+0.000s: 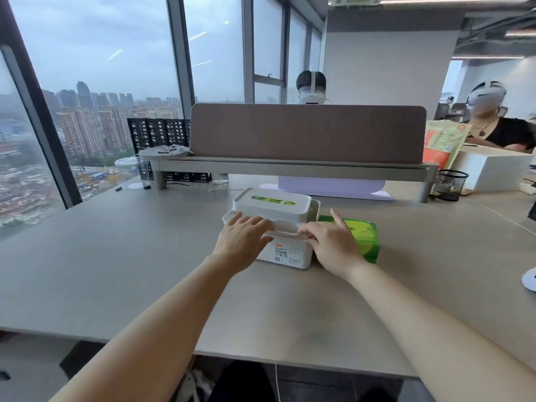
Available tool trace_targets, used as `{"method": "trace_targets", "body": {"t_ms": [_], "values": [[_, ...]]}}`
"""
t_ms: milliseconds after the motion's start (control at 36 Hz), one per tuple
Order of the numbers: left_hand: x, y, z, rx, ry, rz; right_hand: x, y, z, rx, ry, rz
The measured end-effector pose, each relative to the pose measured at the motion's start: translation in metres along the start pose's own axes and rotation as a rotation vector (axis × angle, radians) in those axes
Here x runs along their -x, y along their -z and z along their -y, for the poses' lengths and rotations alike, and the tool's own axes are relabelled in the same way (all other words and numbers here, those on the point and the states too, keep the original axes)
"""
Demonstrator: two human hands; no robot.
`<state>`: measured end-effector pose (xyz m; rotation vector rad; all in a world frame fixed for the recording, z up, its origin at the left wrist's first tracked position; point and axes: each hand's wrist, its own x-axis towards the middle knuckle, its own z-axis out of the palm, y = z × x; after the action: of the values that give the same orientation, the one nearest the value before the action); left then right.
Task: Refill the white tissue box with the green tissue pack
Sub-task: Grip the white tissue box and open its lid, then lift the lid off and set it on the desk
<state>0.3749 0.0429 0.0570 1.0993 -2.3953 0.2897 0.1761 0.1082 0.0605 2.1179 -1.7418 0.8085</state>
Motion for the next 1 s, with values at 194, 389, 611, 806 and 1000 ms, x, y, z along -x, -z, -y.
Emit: {"method": "trace_targets", "body": {"t_ms": [194,389,611,806,1000], "values": [[-0.008,0.007,-0.005,0.005,-0.044,-0.009,0.005,0.008,0.003,0.284,0.115,-0.036],[-0.007,0.007,0.000,-0.019,-0.138,-0.092,0.003,-0.001,0.008,0.435,0.141,0.123],[-0.005,0.014,0.010,-0.062,-0.208,-0.228,0.000,-0.010,0.008,0.374,0.137,0.127],[0.003,0.036,0.038,-0.139,-0.096,-0.358,-0.013,-0.014,0.017,0.267,0.103,0.146],[0.025,0.039,0.080,-0.219,0.161,-0.269,-0.028,-0.033,0.034,0.228,0.060,0.242]]}}
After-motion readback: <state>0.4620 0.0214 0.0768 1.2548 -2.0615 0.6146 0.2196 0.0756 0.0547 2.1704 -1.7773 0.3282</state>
